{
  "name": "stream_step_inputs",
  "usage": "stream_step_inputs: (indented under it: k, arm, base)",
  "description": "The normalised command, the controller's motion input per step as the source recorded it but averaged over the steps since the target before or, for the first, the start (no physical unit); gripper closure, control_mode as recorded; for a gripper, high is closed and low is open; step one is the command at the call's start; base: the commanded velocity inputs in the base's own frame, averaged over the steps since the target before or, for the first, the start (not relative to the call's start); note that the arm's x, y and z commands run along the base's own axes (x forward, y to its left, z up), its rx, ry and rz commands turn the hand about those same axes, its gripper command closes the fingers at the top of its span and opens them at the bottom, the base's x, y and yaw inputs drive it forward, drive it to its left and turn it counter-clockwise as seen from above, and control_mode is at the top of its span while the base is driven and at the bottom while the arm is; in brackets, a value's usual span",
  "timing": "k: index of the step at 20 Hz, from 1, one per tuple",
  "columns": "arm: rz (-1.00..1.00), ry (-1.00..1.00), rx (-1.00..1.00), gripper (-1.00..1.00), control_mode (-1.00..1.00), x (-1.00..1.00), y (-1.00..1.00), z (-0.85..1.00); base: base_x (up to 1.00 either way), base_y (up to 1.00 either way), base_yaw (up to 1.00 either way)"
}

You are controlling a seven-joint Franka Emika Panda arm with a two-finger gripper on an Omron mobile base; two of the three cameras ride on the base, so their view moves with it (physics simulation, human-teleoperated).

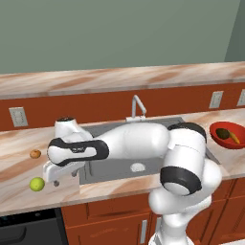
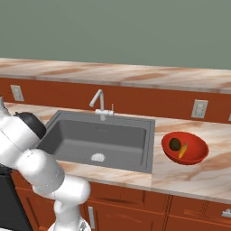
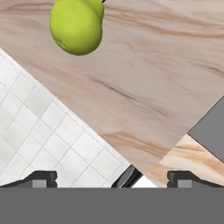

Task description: There is a mixed pile of frozen fruits and vegetables on the counter. Locate all the frozen vegetables and place the items in a bowl on the counter. Take all the frozen fruits and defrost them in a running sink.

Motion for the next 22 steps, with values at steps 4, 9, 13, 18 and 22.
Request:
stream_step_inputs:
  k: [4,9,13,18,22]
  arm:
    - [0.08,0.0,-0.01,-1.0,-1.0,0.26,0.77,0.0]
    - [0.04,0.1,-0.08,-1.0,-1.0,0.28,0.64,0.0]
    - [0.0,0.11,-0.16,-1.0,-1.0,0.24,0.45,0.0]
    - [-0.02,0.09,-0.14,-1.0,-1.0,0.15,0.47,0.01]
    - [-0.03,0.01,-0.09,-1.0,-1.0,0.35,0.31,0.0]
  base:
    - [0.0,0.0,0.0]
    - [0.0,0.0,0.0]
    - [0.0,0.0,0.0]
    - [0.0,0.0,0.0]
    - [0.0,0.0,0.0]
